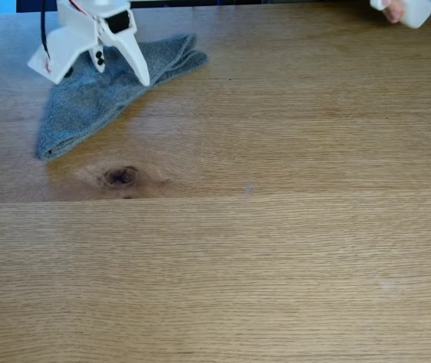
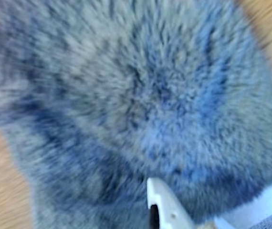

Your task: Clean the area in front of the robot

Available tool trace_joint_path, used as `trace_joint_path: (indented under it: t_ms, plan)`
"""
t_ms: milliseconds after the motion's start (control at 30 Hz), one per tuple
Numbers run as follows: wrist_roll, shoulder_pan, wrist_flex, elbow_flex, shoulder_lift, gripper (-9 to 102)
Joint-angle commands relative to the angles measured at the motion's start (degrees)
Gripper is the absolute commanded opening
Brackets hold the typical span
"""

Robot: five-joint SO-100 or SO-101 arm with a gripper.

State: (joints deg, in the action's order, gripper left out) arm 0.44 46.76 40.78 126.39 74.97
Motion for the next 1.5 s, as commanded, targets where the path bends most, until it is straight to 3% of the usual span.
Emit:
trace_joint_path:
  t_ms: [0, 200, 400, 667, 900, 1167, 1467]
  plan:
    - [-3.08, 2.72, -5.98, -5.80, -2.81, 46]
    - [-8.88, 4.75, -16.79, -5.19, -8.96, 42]
    - [-13.80, 6.42, -24.43, -5.19, -12.57, 22]
    - [-15.91, 7.03, -27.60, -5.10, -12.74, 1]
    - [-15.82, 4.75, -27.95, -5.10, -6.24, 0]
    - [-13.10, -6.59, -17.67, -5.10, 15.12, 0]
    - [-4.13, -29.79, 8.00, -5.10, 40.69, 0]
